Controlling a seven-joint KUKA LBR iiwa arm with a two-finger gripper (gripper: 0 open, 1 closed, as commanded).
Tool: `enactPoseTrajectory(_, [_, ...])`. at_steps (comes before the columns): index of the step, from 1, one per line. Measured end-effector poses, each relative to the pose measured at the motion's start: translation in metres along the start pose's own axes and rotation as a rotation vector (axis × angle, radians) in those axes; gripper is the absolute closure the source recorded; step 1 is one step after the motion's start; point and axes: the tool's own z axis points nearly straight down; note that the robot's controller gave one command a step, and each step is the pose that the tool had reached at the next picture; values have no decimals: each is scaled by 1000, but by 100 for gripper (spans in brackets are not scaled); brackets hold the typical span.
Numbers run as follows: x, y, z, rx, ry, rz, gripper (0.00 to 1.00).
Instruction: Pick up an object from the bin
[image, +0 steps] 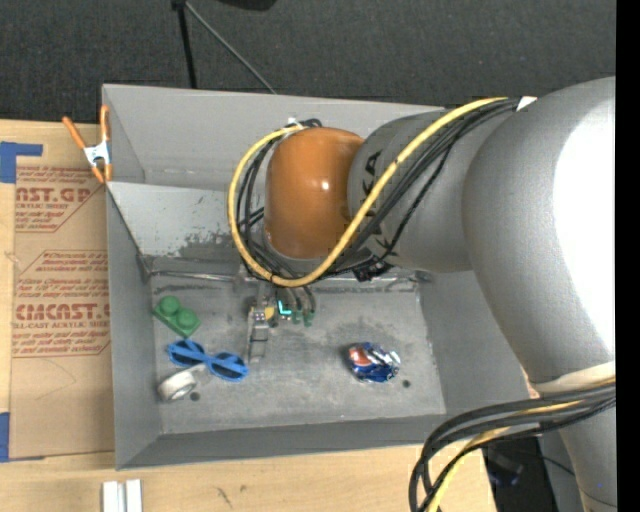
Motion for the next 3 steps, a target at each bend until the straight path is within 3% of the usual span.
enactPoseTrajectory(1, [64, 38, 62, 0, 1, -102, 0])
enactPoseTrajectory(2, [61, 36, 59, -1, -7, -97, 100])
enactPoseTrajectory(3, [32, 34, -57, -3, -16, -23, 100])
